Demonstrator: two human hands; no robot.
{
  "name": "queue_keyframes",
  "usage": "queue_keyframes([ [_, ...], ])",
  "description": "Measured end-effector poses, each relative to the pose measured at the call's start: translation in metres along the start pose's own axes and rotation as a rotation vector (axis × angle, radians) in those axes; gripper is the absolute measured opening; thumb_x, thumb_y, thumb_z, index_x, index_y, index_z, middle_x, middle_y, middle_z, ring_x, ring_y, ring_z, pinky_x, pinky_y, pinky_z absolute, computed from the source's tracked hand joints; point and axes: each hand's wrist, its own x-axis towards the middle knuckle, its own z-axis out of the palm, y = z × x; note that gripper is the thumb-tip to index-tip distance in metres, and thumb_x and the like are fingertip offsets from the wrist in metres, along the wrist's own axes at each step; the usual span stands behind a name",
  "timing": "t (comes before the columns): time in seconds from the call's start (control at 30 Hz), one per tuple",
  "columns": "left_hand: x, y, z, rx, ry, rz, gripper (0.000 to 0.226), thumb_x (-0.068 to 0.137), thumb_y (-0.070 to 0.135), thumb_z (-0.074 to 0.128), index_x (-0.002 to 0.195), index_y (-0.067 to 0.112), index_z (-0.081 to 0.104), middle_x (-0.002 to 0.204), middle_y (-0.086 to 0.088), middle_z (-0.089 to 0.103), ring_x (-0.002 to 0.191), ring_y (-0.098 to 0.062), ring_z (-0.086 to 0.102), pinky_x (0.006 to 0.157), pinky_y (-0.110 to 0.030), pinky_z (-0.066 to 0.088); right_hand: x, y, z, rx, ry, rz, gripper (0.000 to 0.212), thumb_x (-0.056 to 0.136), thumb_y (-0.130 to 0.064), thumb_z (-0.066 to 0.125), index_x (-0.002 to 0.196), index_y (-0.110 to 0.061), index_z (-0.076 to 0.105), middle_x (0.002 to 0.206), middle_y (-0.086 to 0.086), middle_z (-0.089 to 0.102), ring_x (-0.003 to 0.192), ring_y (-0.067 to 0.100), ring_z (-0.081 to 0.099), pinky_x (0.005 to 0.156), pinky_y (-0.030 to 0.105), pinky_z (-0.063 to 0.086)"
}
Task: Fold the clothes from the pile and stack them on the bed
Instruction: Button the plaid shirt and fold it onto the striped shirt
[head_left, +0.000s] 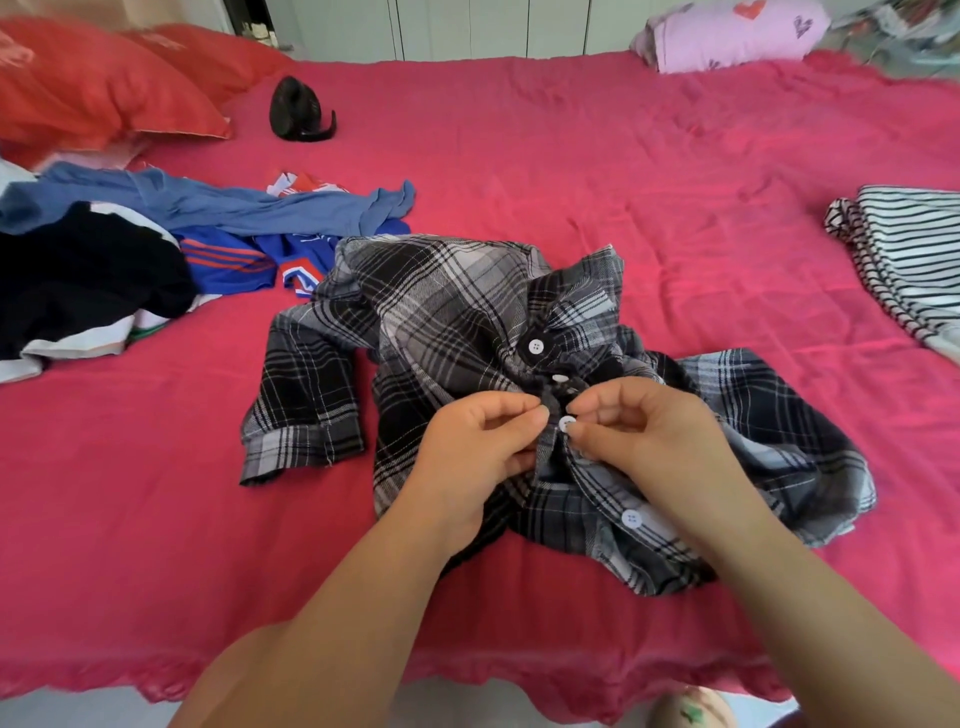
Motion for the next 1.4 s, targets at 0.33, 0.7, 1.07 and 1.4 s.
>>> queue_keyframes([
  [0.33, -0.0022, -0.0004, 0.0011, 0.021, 0.013, 0.049, 0.01, 0.088, 0.005, 0.059, 0.086, 0.013, 0.064, 0.075, 0.001, 0.062, 0.069, -0.006, 0.059, 0.067, -0.021, 0.054, -0.002, -0.0015, 0.0029, -0.033, 0.014, -0.01, 0.022, 0.073, -0.004, 0.073, 0.075, -0.022, 0.061, 0.066, -0.003, 0.065, 0.064, 0.013, 0.061, 0.072, 0.035, 0.052],
  [0.7, -0.0018, 0.0005, 0.0016, 0.088, 0.03, 0.084, 0.012, 0.092, 0.007, 0.053, 0.085, 0.012, 0.06, 0.079, -0.005, 0.063, 0.07, -0.01, 0.06, 0.063, -0.021, 0.054, -0.0006, 0.0004, 0.0022, -0.047, -0.008, 0.004, 0.022, 0.074, -0.004, 0.073, 0.074, -0.022, 0.061, 0.064, -0.005, 0.064, 0.061, 0.01, 0.059, 0.067, 0.03, 0.05],
  [1.07, -0.0041, 0.0066, -0.004, -0.024, -0.056, 0.046, 0.014, 0.087, -0.005, 0.056, 0.09, 0.007, 0.061, 0.069, -0.003, 0.069, 0.068, -0.013, 0.069, 0.064, -0.021, 0.057, 0.0008, 0.0028, 0.0008, -0.247, 0.062, -0.175, 0.028, 0.073, -0.007, 0.074, 0.073, -0.029, 0.057, 0.065, -0.008, 0.063, 0.062, -0.001, 0.058, 0.067, 0.015, 0.047],
  [1.4, -0.0041, 0.0022, 0.0029, 0.101, 0.036, 0.145, 0.02, 0.074, -0.01, 0.069, 0.08, 0.009, 0.063, 0.065, -0.001, 0.066, 0.06, -0.012, 0.066, 0.06, -0.021, 0.056, 0.0006, 0.0037, 0.0027, -0.004, -0.005, -0.044, 0.025, 0.074, 0.003, 0.071, 0.074, -0.019, 0.06, 0.063, -0.001, 0.065, 0.061, 0.012, 0.061, 0.061, 0.023, 0.052],
])
